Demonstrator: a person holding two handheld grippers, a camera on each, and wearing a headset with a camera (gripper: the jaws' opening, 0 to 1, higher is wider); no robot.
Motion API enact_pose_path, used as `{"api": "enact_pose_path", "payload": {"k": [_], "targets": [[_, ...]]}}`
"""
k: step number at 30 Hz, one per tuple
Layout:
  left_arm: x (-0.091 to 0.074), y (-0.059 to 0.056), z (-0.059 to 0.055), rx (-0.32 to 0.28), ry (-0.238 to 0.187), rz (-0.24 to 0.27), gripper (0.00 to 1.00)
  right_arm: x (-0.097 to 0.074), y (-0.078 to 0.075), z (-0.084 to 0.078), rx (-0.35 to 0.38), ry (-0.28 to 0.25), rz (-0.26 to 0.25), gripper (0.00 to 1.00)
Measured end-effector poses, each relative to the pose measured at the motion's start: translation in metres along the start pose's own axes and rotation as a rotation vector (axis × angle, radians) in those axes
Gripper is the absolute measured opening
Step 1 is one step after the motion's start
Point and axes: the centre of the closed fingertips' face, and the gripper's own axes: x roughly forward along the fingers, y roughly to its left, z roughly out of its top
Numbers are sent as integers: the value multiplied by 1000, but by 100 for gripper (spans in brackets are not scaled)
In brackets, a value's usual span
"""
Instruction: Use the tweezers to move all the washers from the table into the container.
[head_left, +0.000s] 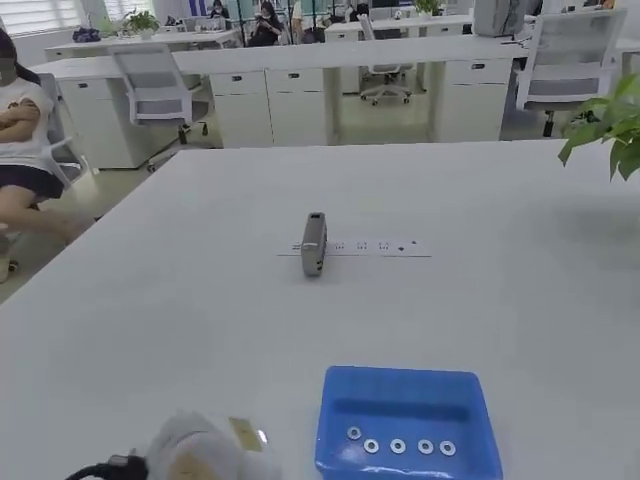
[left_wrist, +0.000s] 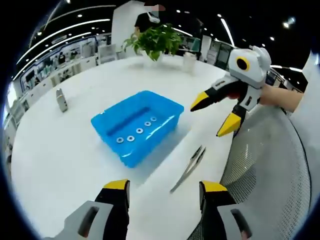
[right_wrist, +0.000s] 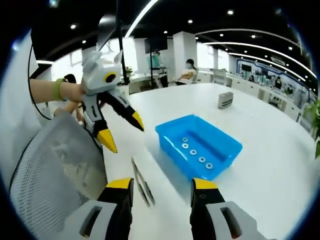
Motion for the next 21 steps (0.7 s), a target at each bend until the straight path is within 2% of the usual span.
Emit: {"api": "enact_pose_path", "payload": {"k": [4,6,8,10,15,21], "targets": [[-20,14,10,-62,-102,97,66,-15,-10,9,24,-45,-61,45],[-26,17,12,-70,-121,120,69,-24,-15,14,37,-73,-90,46],[-36,17,15,-92,-154,142,71,-32,-18,18,43,-94,-111,47],[-44,17,22,-101,-205,171,72,-39,-22,20,49,-109,-134,47],[-61,13,33,-123,-287,204,76,-56,-30,24,69,-145,-189,48],[-78,16,47,-144,-383,261,84,-75,-37,29,99,-197,-260,51]]}}
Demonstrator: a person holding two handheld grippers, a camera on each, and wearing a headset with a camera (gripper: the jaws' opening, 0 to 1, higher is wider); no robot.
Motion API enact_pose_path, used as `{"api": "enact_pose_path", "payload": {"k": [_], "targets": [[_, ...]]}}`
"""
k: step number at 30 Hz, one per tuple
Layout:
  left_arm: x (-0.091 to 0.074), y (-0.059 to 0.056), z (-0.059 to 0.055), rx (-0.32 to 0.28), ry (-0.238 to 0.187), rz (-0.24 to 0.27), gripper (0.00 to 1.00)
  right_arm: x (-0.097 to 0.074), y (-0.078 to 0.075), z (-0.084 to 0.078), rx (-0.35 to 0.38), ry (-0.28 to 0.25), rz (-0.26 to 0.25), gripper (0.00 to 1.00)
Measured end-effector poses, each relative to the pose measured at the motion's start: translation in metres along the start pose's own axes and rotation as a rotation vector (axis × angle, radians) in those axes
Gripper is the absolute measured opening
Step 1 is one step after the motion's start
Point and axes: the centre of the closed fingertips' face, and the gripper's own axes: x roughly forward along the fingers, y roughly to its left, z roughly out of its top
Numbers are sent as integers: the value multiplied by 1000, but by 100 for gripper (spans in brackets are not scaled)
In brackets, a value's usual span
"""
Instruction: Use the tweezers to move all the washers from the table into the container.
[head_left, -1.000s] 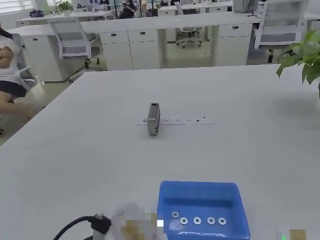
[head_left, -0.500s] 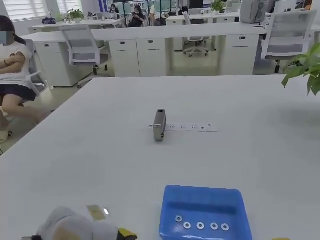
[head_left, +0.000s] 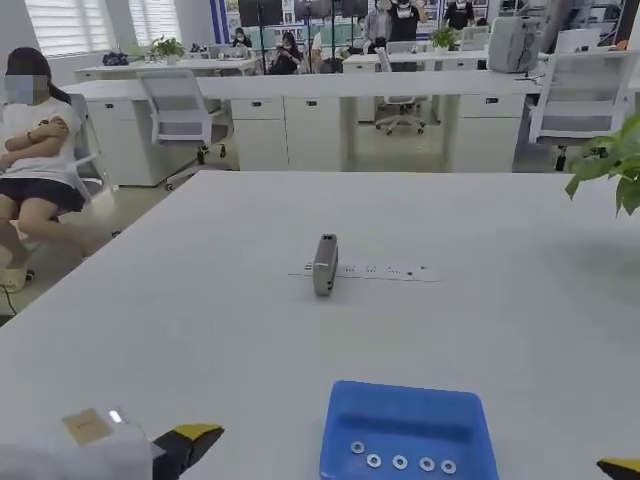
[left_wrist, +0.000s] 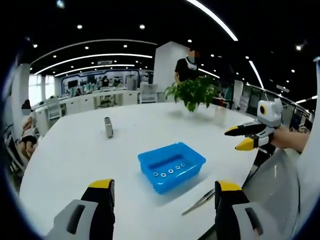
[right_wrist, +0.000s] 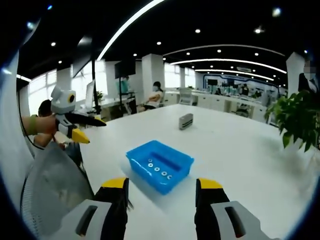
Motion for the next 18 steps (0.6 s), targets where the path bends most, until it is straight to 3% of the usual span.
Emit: {"api": "enact_pose_path", "payload": {"k": [6,13,18], "targets": [[-11,8,17,-39,-88,53,89,-14,-11,10,17,-48,-59,54],[-24,16,25,-56,-141,125,98,-26,-21,20,35,-100,-132,69],[-32,22,30,-73,-176,153,99,-32,-26,26,50,-135,-167,78]]}}
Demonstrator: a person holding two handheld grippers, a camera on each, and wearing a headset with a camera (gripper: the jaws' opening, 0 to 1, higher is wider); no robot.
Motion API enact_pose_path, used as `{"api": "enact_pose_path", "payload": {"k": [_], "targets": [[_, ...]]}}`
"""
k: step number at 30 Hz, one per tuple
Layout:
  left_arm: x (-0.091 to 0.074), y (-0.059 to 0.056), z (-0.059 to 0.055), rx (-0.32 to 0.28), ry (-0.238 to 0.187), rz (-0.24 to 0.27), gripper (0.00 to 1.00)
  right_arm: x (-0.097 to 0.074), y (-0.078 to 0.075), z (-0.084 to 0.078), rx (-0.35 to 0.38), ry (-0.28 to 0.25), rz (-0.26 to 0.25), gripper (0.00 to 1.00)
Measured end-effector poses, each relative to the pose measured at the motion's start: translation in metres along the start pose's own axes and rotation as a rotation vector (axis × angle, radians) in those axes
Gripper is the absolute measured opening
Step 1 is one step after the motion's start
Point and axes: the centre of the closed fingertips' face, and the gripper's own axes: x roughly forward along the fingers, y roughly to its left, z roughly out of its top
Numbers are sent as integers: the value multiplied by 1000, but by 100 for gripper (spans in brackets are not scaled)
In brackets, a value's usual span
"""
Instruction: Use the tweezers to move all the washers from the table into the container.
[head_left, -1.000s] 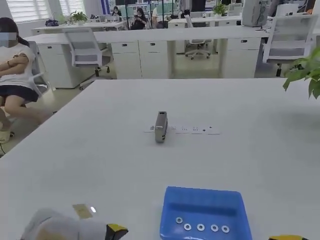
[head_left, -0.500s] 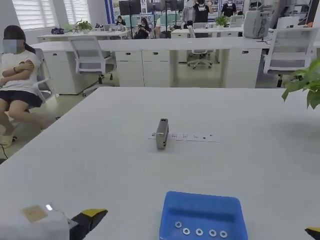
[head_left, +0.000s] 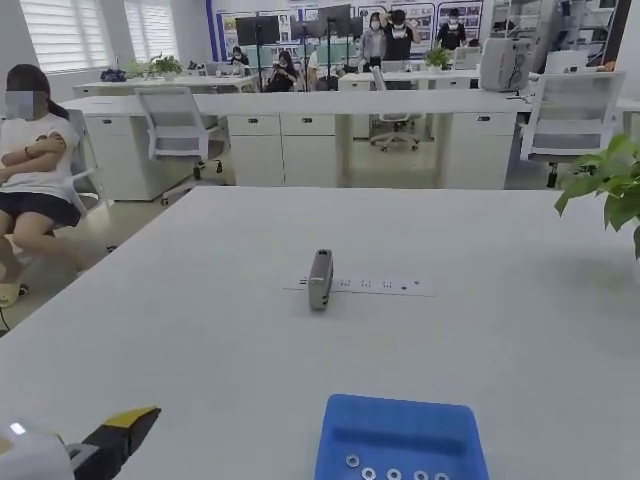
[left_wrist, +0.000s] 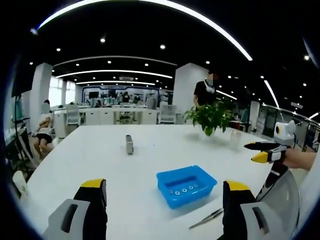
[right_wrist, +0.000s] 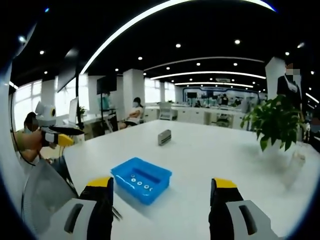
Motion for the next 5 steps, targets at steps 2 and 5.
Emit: {"api": "enact_pose_path", "payload": {"k": [2,5], "targets": [[-1,2,1,-8,-3,4,99,0,-1,1,6,-5,-9,84],[-2,3,2,-16,-8,10,99,-1,-4,2,2,-13,-27,90]]}}
